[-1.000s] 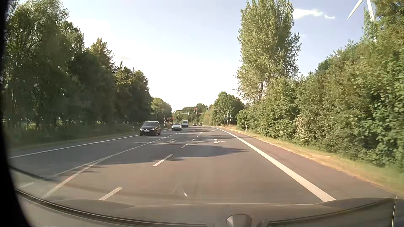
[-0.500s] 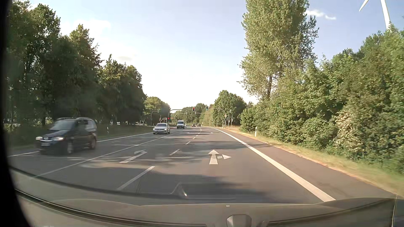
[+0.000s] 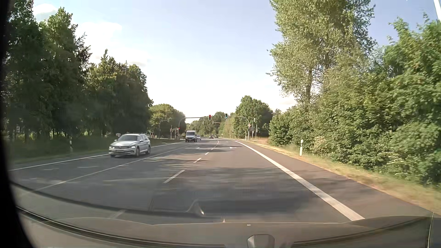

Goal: Follow the waypoints while adhering to traffic rules and regulations

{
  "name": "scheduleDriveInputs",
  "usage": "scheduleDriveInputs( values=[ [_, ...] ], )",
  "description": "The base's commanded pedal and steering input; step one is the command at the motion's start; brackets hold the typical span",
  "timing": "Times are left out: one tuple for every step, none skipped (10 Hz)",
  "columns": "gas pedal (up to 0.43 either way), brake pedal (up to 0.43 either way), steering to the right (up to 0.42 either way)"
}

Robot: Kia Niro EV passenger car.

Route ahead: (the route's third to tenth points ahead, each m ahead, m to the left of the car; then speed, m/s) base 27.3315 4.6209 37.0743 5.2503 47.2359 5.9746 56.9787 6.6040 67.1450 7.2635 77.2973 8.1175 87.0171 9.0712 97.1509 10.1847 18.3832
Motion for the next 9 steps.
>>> scheduleDriveInputs(
  values=[
    [0.177, 0.006, -0.003],
    [0.177, 0.006, -0.003],
    [0.177, 0.006, -0.003],
    [0.177, 0.006, -0.003],
    [0.177, 0.006, -0.003],
    [0.177, 0.006, -0.003],
    [0.177, 0.006, -0.003],
    [0.177, 0.006, -0.003],
    [0.177, 0.006, -0.003]
  ],
)
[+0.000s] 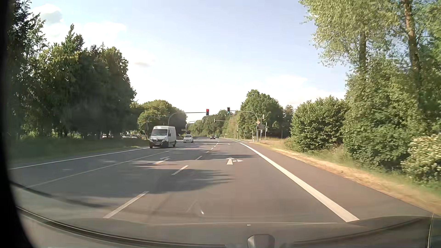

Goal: Follow the waypoints while adhering to traffic rules and regulations

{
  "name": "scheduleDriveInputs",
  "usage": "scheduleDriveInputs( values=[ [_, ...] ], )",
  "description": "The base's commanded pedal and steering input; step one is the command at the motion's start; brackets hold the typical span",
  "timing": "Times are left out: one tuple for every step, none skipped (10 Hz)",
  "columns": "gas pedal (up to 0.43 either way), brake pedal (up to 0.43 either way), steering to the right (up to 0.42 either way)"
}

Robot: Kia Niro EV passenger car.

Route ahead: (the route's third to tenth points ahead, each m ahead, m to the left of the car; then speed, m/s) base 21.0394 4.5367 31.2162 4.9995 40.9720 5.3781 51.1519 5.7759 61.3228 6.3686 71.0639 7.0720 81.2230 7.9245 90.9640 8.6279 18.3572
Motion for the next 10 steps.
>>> scheduleDriveInputs(
  values=[
    [0.177, 0.006, -0.003],
    [0.177, 0.006, -0.003],
    [0.177, 0.006, -0.003],
    [0.177, 0.006, -0.003],
    [0.177, 0.006, -0.003],
    [0.177, 0.006, -0.003],
    [0.177, 0.006, -0.003],
    [0.177, 0.006, -0.003],
    [0.177, 0.006, -0.002],
    [0.177, 0.006, -0.003]
  ],
)
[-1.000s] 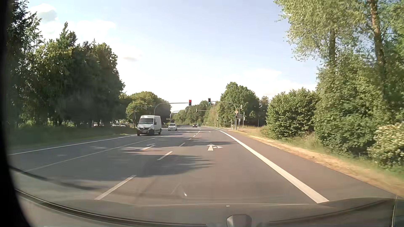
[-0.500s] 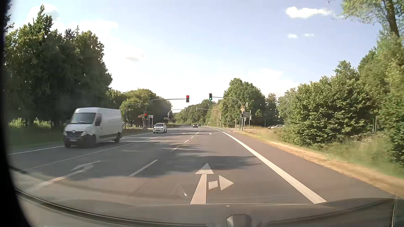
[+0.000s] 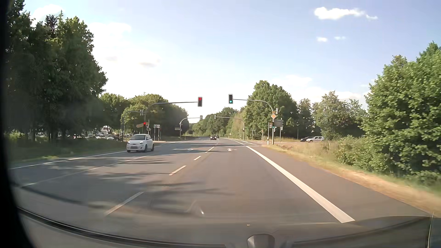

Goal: Follow the waypoints while adhering to traffic rules and regulations

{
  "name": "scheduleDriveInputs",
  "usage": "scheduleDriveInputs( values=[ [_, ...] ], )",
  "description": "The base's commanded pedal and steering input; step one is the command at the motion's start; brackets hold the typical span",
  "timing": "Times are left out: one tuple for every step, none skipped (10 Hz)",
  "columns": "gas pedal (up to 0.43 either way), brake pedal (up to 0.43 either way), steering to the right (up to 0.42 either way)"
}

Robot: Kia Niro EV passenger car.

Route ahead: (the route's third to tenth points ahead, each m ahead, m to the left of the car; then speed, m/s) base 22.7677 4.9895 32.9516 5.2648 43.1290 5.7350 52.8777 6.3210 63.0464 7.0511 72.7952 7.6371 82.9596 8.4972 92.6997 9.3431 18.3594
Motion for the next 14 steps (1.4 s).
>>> scheduleDriveInputs(
  values=[
    [0.177, 0.006, -0.002],
    [0.177, 0.006, -0.001],
    [0.177, 0.006, -0.001],
    [0.177, 0.006, -0.001],
    [0.177, 0.006, 0.000],
    [0.177, 0.006, 0.001],
    [0.177, 0.006, 0.000],
    [0.177, 0.006, 0.000],
    [0.177, 0.006, 0.000],
    [0.177, 0.006, 0.000],
    [0.177, 0.006, -0.002],
    [0.177, 0.006, -0.002],
    [0.177, 0.006, -0.002],
    [0.177, 0.006, -0.001]
  ],
)
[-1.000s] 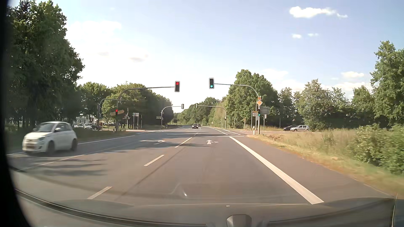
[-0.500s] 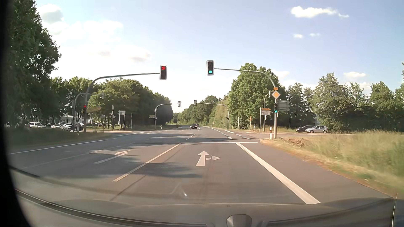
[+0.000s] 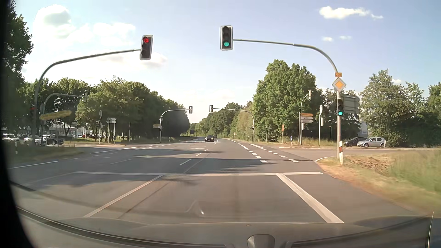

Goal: Follow the waypoints while adhering to traffic rules and regulations

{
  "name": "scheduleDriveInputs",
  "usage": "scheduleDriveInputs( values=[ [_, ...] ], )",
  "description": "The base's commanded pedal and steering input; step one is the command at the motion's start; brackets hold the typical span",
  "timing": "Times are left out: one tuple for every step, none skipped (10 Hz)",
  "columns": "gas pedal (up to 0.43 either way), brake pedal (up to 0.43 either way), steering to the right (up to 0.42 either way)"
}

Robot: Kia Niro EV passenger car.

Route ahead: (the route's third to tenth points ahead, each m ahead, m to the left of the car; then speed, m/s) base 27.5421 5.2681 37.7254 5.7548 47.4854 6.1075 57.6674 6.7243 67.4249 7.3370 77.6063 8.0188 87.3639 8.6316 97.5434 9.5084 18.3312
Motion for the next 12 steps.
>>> scheduleDriveInputs(
  values=[
    [0.177, 0.006, -0.002],
    [0.177, 0.006, -0.001],
    [0.177, 0.006, -0.001],
    [0.177, 0.006, -0.002],
    [0.177, 0.006, -0.002],
    [0.177, 0.006, -0.002],
    [0.177, 0.006, -0.002],
    [0.177, 0.006, -0.003],
    [0.177, 0.006, -0.004],
    [0.177, 0.006, -0.005],
    [0.177, 0.006, -0.007],
    [0.177, 0.006, -0.008]
  ],
)
